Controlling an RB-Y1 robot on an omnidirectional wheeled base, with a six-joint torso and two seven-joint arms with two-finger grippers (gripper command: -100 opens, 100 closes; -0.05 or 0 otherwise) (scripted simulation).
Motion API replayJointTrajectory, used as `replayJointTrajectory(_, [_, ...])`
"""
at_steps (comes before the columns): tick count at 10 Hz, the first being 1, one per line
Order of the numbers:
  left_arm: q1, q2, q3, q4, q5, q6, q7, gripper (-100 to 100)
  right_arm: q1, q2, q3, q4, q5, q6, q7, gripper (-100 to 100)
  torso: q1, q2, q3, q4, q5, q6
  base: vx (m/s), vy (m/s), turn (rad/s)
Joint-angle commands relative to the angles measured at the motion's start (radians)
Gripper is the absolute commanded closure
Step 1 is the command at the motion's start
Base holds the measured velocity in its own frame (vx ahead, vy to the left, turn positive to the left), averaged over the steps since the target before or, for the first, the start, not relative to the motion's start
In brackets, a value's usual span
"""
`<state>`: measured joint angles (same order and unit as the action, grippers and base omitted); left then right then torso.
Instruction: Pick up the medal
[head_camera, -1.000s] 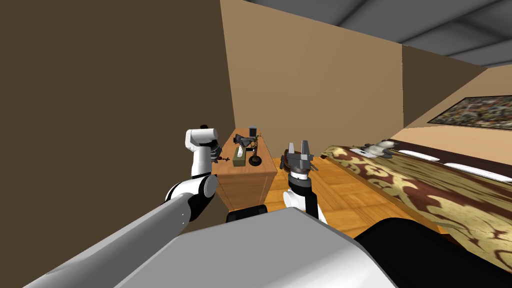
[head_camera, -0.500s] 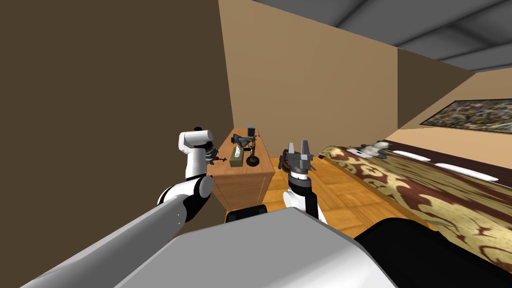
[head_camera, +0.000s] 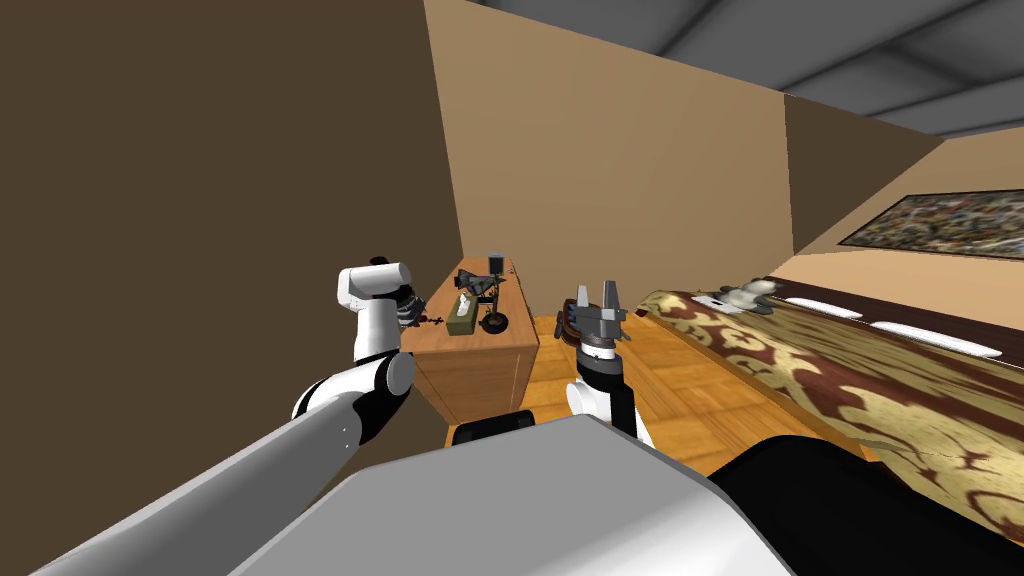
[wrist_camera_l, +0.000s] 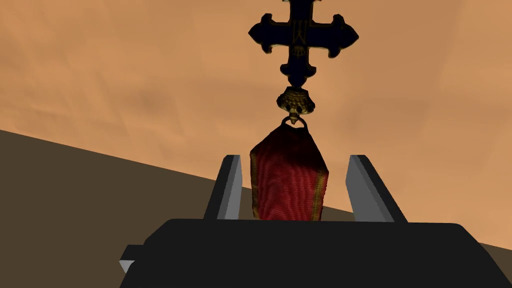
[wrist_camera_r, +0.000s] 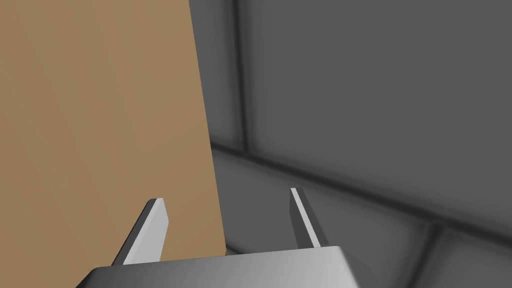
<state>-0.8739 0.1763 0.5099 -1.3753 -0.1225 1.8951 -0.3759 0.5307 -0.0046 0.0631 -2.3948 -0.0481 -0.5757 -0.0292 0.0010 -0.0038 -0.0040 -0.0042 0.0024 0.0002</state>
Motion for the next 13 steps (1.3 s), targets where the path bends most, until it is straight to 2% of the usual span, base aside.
replayJointTrajectory(1, [0.0,0.0,0.0,0.0,0.0,0.0,0.0,100,0.0,0.0,0.0,0.0,0.0,0.0,0.0,0,0.0,0.0,0.0,0.0,0.0,0.0,0.0,0.0,0.0])
replayJointTrajectory(4, [-0.001,0.0,0.0,-0.001,0.0,0.0,0.0,100,0.0,0.0,0.0,0.0,0.0,0.0,0.0,0,0.001,-0.002,-0.001,-0.001,0.0,0.0,0.0,0.0,0.0])
replayJointTrajectory(5, [-0.001,0.0,0.0,-0.001,0.0,-0.001,0.0,0,0.0,0.0,0.0,0.0,0.0,0.0,0.0,0,0.001,-0.002,-0.001,-0.001,0.0,0.0,0.0,0.0,0.0])
replayJointTrajectory(6, [-0.01,-0.033,-0.019,-0.022,-0.019,0.023,0.024,100,0.0,0.0,0.0,0.0,0.0,0.0,0.0,0,0.001,-0.002,-0.001,-0.001,0.0,0.0,0.011,0.034,-0.018])
replayJointTrajectory(8, [-0.025,-0.061,-0.037,-0.03,-0.036,0.036,0.047,100,0.0,0.0,0.0,0.0,0.0,0.0,0.0,0,0.005,-0.002,-0.002,-0.001,0.001,0.0,0.003,0.085,-0.015])
replayJointTrajectory(10, [-0.056,-0.118,-0.074,-0.045,-0.071,0.061,0.095,100,0.0,0.0,0.0,0.0,0.0,0.0,0.0,0,0.007,-0.001,-0.001,-0.001,0.001,0.0,-0.021,0.13,0.067])
replayJointTrajectory(11, [-0.064,-0.132,-0.083,-0.049,-0.08,0.067,0.107,100,0.0,0.0,0.0,0.0,0.0,0.0,0.0,0,0.011,0.0,0.0,-0.001,0.002,-0.001,-0.011,0.147,0.058])
replayJointTrajectory(12, [-0.055,-0.12,-0.074,-0.048,-0.071,0.06,0.093,100,0.0,0.0,0.0,0.0,0.0,0.0,0.0,0,0.011,0.0,0.0,0.0,0.002,-0.001,0.002,0.061,-0.007])
replayJointTrajectory(13, [-0.057,-0.122,-0.076,-0.048,-0.072,0.063,0.097,0,0.0,0.0,0.0,0.0,0.0,0.0,0.0,0,0.007,-0.001,-0.001,-0.001,0.002,-0.001,-0.001,0.012,0.001])
